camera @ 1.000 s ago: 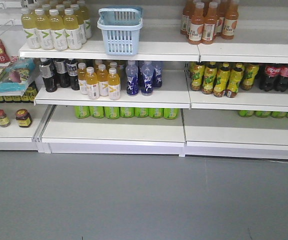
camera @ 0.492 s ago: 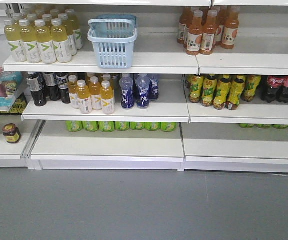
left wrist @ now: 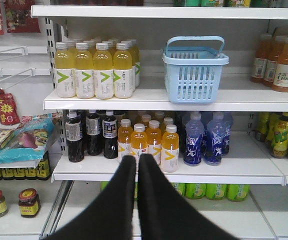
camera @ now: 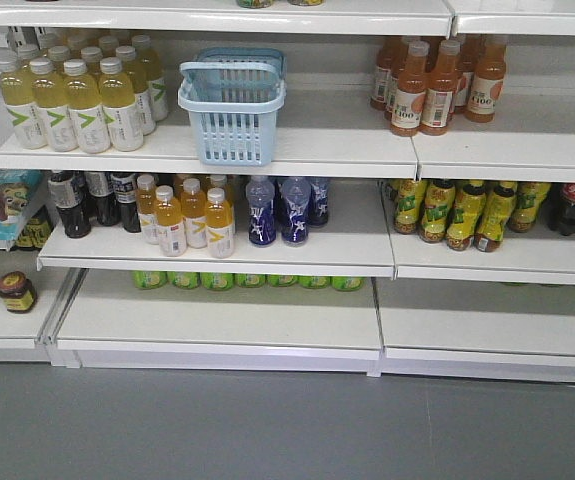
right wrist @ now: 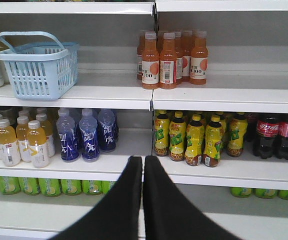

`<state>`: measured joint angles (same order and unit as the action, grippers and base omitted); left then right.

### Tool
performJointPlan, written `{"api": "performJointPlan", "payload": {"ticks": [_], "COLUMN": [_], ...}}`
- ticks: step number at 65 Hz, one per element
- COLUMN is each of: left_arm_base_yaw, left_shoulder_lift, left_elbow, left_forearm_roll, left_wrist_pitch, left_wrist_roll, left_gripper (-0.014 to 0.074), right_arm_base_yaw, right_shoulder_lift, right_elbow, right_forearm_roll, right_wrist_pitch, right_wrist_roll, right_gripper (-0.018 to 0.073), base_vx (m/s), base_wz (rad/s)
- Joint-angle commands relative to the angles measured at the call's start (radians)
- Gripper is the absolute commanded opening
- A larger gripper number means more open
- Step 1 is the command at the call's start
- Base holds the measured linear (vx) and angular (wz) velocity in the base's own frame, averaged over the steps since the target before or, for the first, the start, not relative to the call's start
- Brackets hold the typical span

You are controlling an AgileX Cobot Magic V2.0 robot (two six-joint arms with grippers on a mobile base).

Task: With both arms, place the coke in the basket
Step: 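Drive the base toward the shelf holding the light-blue basket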

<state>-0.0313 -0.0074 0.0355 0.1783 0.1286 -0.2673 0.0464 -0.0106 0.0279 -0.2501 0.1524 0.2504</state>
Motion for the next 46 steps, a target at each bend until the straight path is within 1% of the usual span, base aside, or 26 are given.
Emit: {"api": "performJointPlan", "payload": {"ticks": [1, 46], "left_arm_base_yaw": [0.001, 0.001], "left_shoulder_lift": [-0.020, -0.020], "left_elbow": [-0.034, -0.034], "left_forearm_roll": [0.000, 0.000], "left_wrist_pitch": [-0.064, -0.064], "left_wrist_roll": [-0.002, -0.002], "left_gripper": [-0.0006, -0.0006], "right_arm_base_yaw": [-0.007, -0.007], "right_shoulder_lift": [-0.013, -0.013], "right_elbow": [0.006, 0.006], "right_forearm_roll": [-0.012, -0.012], "right_wrist_pitch": [-0.067, -0.067], "right_wrist_roll": [-0.006, -0.006], "right_gripper": [-0.0004, -0.0004], "base_vx": [0.20, 0.20], "base_wz": [0.02, -0.01]}}
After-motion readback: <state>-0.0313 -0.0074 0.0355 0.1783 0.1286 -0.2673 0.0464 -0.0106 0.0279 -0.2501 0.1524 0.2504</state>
